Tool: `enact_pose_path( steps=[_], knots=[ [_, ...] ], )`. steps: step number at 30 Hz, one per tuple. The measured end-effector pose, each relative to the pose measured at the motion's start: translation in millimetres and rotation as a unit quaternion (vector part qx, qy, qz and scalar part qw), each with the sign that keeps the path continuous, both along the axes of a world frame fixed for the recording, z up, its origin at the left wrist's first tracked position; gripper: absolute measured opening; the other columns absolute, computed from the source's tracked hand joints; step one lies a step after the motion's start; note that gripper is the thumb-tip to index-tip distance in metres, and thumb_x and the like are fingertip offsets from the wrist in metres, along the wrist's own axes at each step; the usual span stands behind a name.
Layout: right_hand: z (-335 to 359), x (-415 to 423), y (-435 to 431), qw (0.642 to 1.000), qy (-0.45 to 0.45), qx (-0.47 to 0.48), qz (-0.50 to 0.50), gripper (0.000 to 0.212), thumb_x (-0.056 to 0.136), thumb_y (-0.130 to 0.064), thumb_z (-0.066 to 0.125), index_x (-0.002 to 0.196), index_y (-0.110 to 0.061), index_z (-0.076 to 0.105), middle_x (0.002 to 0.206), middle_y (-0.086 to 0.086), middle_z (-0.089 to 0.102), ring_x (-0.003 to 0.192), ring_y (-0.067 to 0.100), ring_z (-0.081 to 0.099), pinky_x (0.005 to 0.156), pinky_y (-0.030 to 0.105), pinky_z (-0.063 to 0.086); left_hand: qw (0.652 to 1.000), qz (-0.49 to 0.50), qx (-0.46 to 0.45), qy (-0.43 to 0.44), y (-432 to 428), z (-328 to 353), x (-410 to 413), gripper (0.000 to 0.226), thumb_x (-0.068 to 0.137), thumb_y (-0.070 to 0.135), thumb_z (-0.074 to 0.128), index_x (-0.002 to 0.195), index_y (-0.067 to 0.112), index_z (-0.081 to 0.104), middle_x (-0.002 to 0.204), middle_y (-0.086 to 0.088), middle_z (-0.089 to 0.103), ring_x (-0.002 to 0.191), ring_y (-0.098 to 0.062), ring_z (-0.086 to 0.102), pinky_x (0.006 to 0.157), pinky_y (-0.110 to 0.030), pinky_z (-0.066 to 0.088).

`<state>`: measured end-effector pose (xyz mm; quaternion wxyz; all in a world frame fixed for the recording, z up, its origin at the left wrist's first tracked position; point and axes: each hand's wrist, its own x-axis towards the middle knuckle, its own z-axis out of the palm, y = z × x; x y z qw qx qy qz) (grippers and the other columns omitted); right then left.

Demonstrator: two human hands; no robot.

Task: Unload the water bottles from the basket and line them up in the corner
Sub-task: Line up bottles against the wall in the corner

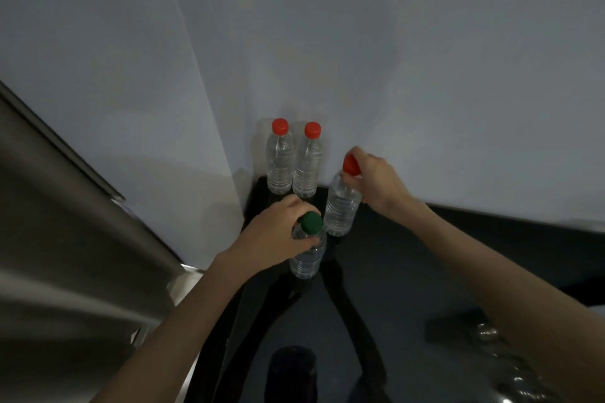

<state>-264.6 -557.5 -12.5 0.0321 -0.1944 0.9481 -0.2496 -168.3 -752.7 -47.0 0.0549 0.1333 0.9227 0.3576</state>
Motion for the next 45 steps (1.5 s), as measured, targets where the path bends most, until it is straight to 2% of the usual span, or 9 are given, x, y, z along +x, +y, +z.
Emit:
enact_pose_path(
  steps=[7, 15, 22, 25, 29, 33, 36, 40, 45],
  knots=[
    [-20.5, -53.5, -19.0, 0.999, 0.004, 0.016, -0.028, 0.031, 0.094, -0.026, 0.056, 0.118, -0.007, 0.046, 0.107, 0.018, 0.060, 0.092, 0.032, 0.059, 0.082, 0.046, 0.051, 0.994, 0.008, 0.096, -0.053, -7.9, -19.5, -5.5, 0.044, 0.074, 0.039, 0.076, 0.114, 0.029, 0.061, 0.109, 0.016, 0.056, 0.099, -0.001, 0.058, 0.086, -0.034, 0.055],
    [-31.7, -85.1, -21.6, 0.997, -0.004, -0.034, -0.063, 0.038, 0.093, -0.017, 0.057, 0.125, -0.002, 0.043, 0.115, 0.027, 0.055, 0.100, 0.039, 0.055, 0.078, 0.034, 0.040, 0.983, 0.027, 0.169, -0.071, -7.1, -29.9, -3.3, 0.046, 0.074, 0.034, 0.079, 0.116, 0.030, 0.062, 0.112, 0.016, 0.057, 0.104, -0.003, 0.058, 0.083, -0.029, 0.057],
    [-12.3, -52.4, -6.5, 0.997, -0.009, -0.064, -0.051, 0.053, 0.089, -0.013, 0.060, 0.137, -0.014, 0.035, 0.118, 0.020, 0.050, 0.101, 0.032, 0.055, 0.082, 0.035, 0.046, 0.972, 0.056, 0.210, -0.087, -4.5, -30.9, 6.0, 0.048, 0.071, 0.035, 0.079, 0.115, 0.029, 0.060, 0.113, 0.013, 0.058, 0.106, -0.002, 0.058, 0.085, -0.029, 0.057],
    [0.4, -16.0, -2.9, 0.996, 0.057, -0.047, -0.047, 0.038, 0.090, -0.021, 0.060, 0.126, -0.014, 0.049, 0.119, 0.015, 0.047, 0.101, 0.029, 0.056, 0.085, 0.041, 0.051, 0.964, 0.091, 0.231, -0.098, -3.0, -33.5, 11.5, 0.045, 0.072, 0.032, 0.080, 0.113, 0.030, 0.061, 0.112, 0.013, 0.061, 0.104, 0.002, 0.059, 0.086, -0.022, 0.054],
    [18.1, 40.8, -4.7, 0.993, 0.011, -0.099, 0.056, 0.021, 0.094, -0.034, 0.055, 0.112, -0.022, 0.057, 0.103, -0.001, 0.052, 0.081, 0.010, 0.057, 0.077, 0.034, 0.053, 0.947, 0.142, 0.264, -0.119, -2.4, -41.2, 24.8, 0.040, 0.073, 0.031, 0.079, 0.106, 0.041, 0.059, 0.108, 0.022, 0.064, 0.101, 0.006, 0.061, 0.085, -0.016, 0.050],
    [14.1, 78.0, -12.0, 0.989, -0.001, 0.013, 0.150, 0.034, 0.091, -0.049, 0.051, 0.121, -0.032, 0.048, 0.100, -0.014, 0.044, 0.080, 0.003, 0.051, 0.065, 0.022, 0.044, 0.917, 0.186, 0.313, -0.160, 0.4, -57.4, 40.6, 0.037, 0.078, 0.031, 0.075, 0.113, 0.035, 0.060, 0.115, 0.012, 0.064, 0.095, -0.004, 0.067, 0.082, -0.026, 0.056],
    [5.0, 82.4, -16.7, 0.984, 0.015, 0.066, 0.163, 0.037, 0.091, -0.039, 0.055, 0.125, -0.029, 0.044, 0.099, -0.011, 0.051, 0.086, 0.015, 0.059, 0.065, 0.031, 0.047, 0.890, 0.230, 0.316, -0.233, 5.6, -68.0, 51.0, 0.034, 0.087, 0.035, 0.065, 0.119, 0.030, 0.055, 0.119, 0.001, 0.062, 0.093, -0.007, 0.066, 0.079, -0.029, 0.057],
    [-1.7, 73.5, -22.4, 0.981, -0.012, 0.061, 0.182, 0.034, 0.092, -0.031, 0.055, 0.123, -0.022, 0.044, 0.108, 0.000, 0.059, 0.090, 0.019, 0.058, 0.069, 0.033, 0.043, 0.842, 0.259, 0.349, -0.321, 10.6, -75.7, 58.5, 0.058, 0.088, 0.045, 0.059, 0.139, 0.023, 0.043, 0.125, -0.009, 0.060, 0.103, -0.019, 0.063, 0.075, -0.025, 0.058],
    [-0.8, 63.2, -36.6, 0.980, -0.043, 0.015, 0.194, 0.028, 0.093, -0.023, 0.054, 0.118, -0.017, 0.044, 0.105, 0.003, 0.057, 0.087, 0.018, 0.055, 0.073, 0.034, 0.047, 0.801, 0.289, 0.416, -0.319, 11.8, -73.3, 50.4, 0.051, 0.094, 0.039, 0.051, 0.140, 0.019, 0.043, 0.130, -0.012, 0.058, 0.109, -0.026, 0.062, 0.072, -0.026, 0.059]
  ],
)
